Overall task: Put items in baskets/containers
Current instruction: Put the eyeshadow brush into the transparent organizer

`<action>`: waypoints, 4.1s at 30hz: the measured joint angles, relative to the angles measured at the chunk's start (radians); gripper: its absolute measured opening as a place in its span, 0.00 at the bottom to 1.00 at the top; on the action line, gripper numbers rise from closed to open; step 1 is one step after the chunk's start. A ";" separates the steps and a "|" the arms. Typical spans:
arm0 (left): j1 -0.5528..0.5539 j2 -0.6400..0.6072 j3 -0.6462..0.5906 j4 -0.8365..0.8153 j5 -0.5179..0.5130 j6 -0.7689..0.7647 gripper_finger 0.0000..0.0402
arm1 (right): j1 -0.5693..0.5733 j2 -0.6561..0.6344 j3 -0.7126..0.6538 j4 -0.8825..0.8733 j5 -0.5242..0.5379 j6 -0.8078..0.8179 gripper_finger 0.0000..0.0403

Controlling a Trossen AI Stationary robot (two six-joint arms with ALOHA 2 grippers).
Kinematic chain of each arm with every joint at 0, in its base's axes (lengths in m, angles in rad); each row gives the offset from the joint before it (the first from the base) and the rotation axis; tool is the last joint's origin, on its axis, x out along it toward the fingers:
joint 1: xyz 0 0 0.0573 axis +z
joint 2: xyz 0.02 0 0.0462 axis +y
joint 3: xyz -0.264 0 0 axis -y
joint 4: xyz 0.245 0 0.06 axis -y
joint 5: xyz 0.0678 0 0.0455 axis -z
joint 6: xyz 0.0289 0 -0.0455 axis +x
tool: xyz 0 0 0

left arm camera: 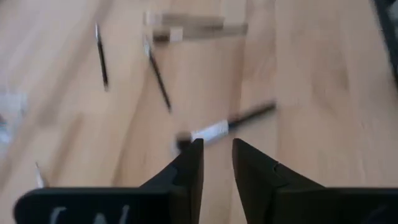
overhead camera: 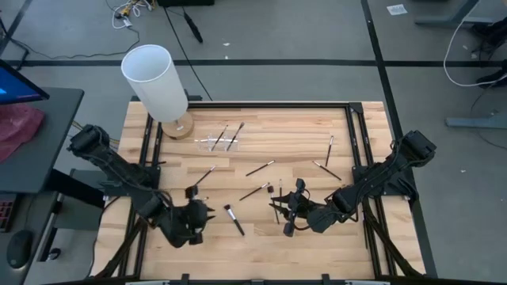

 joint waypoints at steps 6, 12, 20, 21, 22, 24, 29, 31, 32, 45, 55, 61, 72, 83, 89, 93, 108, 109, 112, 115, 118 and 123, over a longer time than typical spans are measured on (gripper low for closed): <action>-0.062 0.000 -0.065 -0.093 -0.004 -0.199 0.36 | 0.000 0.000 0.000 0.001 0.000 -0.004 0.21; -0.124 0.000 -0.251 -0.006 -0.131 -0.360 0.55 | 0.000 0.000 0.000 0.001 0.000 0.000 0.21; -0.145 0.000 -0.463 0.155 -0.169 -0.470 0.58 | -0.003 0.000 0.000 0.002 0.000 0.002 0.21; -0.145 0.000 -0.484 0.181 -0.164 -0.469 0.56 | -0.003 0.000 0.000 0.003 0.000 0.004 0.21; -0.145 0.000 -0.504 0.204 -0.156 -0.469 0.54 | -0.004 0.000 0.000 0.006 0.000 0.004 0.21; -0.145 0.000 -0.540 0.242 -0.130 -0.469 0.50 | -0.005 0.000 0.000 0.014 0.000 0.004 0.21; -0.150 -0.004 -0.620 0.374 -0.127 -0.462 0.41 | -0.005 0.000 0.000 0.017 0.001 0.004 0.21; -0.153 -0.004 -0.645 0.430 -0.138 -0.436 0.38 | -0.005 0.000 0.000 0.017 0.001 0.004 0.21; -0.153 -0.004 -0.656 0.452 -0.140 -0.423 0.37 | -0.005 0.000 0.000 0.018 0.001 0.004 0.21; -0.151 -0.002 -0.762 0.677 -0.161 -0.300 0.23 | -0.005 0.000 0.000 0.032 0.001 0.004 0.21; -0.152 0.051 -0.762 0.704 -0.182 -0.301 0.06 | -0.005 0.000 -0.001 0.032 0.001 0.004 0.21; -0.151 0.066 -0.765 0.738 -0.201 -0.331 0.04 | -0.005 0.000 -0.001 0.032 0.001 0.004 0.21; -0.148 0.073 -0.770 0.843 -0.327 -0.321 0.03 | -0.005 0.000 -0.001 0.032 0.001 0.004 0.21; -0.147 0.071 -0.767 0.914 -0.368 -0.296 0.04 | -0.005 0.000 -0.001 0.032 0.001 0.004 0.21; -0.118 0.069 -0.743 0.933 -0.310 -0.261 0.03 | -0.005 0.000 -0.001 0.032 0.001 0.004 0.21; -0.084 0.069 -0.721 0.935 -0.307 -0.205 0.04 | -0.005 0.000 -0.001 0.032 0.001 0.004 0.21; 0.022 0.069 -0.646 1.281 -0.276 0.196 0.03 | -0.080 0.264 -0.001 0.345 -0.246 -0.022 0.21; 0.029 0.068 -0.640 1.322 -0.270 0.242 0.03 | -0.090 0.294 -0.001 0.404 -0.264 -0.027 0.21; 0.055 0.068 -0.603 1.416 -0.222 0.368 0.03 | -0.118 0.372 -0.001 0.591 -0.301 -0.055 0.22; 0.084 0.068 -0.534 1.427 -0.152 0.471 0.04 | -0.145 0.429 -0.001 0.769 -0.314 -0.090 0.25; 0.107 0.069 -0.459 1.429 -0.080 0.576 0.03 | -0.163 0.449 -0.001 0.871 -0.314 -0.144 0.29; 0.136 0.074 -0.356 1.418 0.013 0.673 0.03 | -0.143 0.448 -0.001 1.015 -0.315 -0.345 0.36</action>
